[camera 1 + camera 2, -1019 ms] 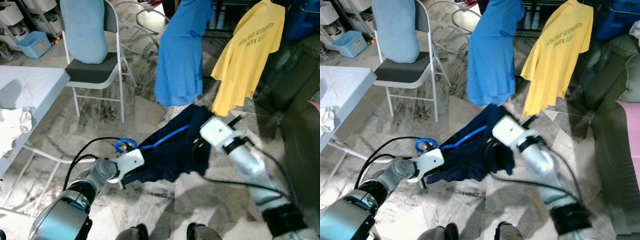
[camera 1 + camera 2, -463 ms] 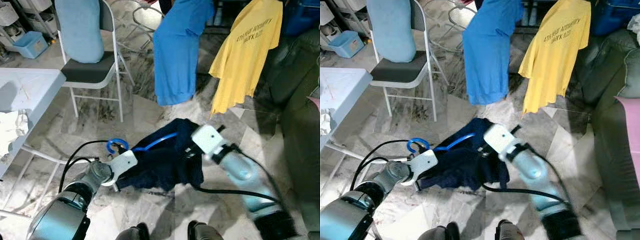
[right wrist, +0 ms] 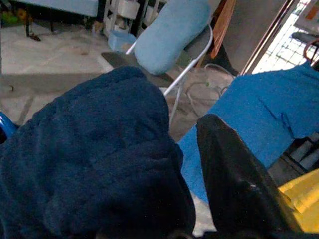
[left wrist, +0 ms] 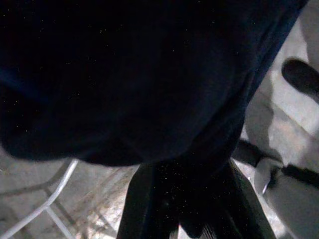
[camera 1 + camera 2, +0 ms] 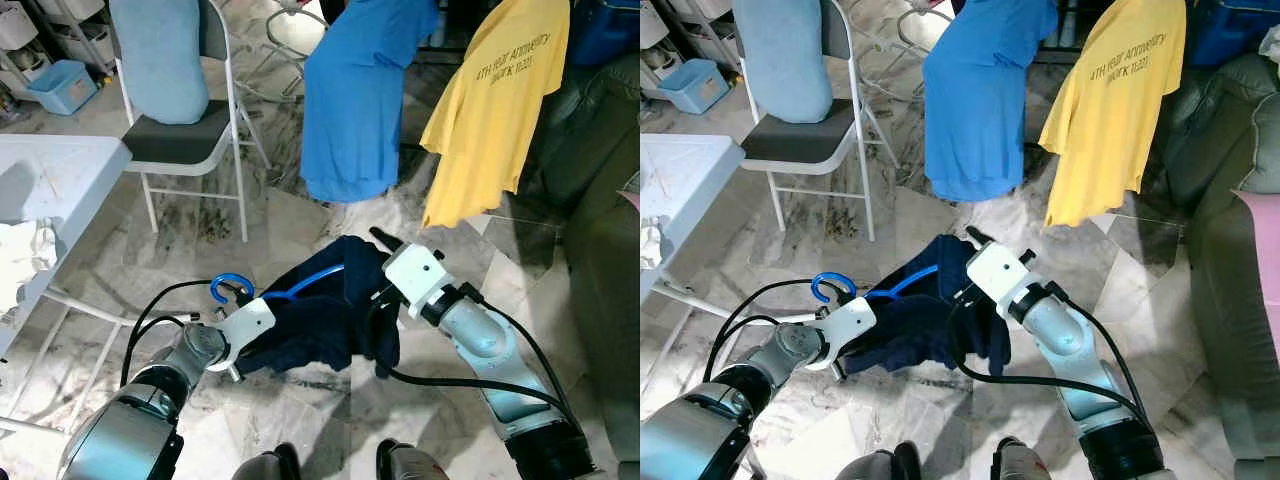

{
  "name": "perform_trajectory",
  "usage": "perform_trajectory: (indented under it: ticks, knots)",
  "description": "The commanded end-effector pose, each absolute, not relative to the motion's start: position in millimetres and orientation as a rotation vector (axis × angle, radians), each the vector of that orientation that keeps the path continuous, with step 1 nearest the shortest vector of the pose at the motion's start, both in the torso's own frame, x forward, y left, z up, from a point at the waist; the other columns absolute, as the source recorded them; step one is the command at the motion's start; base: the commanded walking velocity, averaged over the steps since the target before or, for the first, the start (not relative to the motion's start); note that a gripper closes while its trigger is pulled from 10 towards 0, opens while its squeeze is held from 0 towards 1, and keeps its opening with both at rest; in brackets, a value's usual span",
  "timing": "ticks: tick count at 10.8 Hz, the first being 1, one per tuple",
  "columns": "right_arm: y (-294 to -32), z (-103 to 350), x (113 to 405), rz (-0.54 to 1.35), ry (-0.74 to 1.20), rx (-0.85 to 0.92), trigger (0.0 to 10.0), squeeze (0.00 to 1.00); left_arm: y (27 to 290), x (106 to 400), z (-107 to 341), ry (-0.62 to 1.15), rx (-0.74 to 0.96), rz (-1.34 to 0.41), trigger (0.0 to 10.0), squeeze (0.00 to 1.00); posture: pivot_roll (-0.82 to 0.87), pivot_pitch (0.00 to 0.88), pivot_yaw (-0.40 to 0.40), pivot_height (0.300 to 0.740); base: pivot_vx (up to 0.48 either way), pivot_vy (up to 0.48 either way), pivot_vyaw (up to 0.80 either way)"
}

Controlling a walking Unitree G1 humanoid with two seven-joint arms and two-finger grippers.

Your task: Hang hanger

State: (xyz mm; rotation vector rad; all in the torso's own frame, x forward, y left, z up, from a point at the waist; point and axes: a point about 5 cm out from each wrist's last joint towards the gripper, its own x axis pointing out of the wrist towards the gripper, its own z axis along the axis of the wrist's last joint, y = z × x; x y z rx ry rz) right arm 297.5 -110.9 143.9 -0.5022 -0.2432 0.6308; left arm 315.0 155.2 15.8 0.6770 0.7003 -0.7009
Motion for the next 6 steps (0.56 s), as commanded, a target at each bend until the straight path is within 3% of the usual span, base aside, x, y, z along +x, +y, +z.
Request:
perform_trajectory:
  ticks: [1, 4, 6]
  knots:
    - [-77, 154, 285, 0.778, -0.327, -0.455, 10.0, 0.98, 141, 320, 21, 0.662, 0.690, -0.721, 10.0, 0.00, -0.21, 0.215, 0.146, 0.740, 0.000, 0.000, 0.00]
    - [-69, 140, 275, 0.863, -0.264, -0.427, 10.0, 1.00, 133, 326, 27, 0.615, 0.613, -0.666, 10.0, 0.00, -0.21, 0.216, 0.149, 0.740, 0.000, 0.000, 0.00]
    - [-78, 140, 276, 0.863, -0.240, -0.465, 10.0, 1.00, 133, 332, 33, 0.590, 0.561, -0.588, 10.0, 0.00, -0.21, 0.219, 0.151, 0.740, 0.000, 0.000, 0.00]
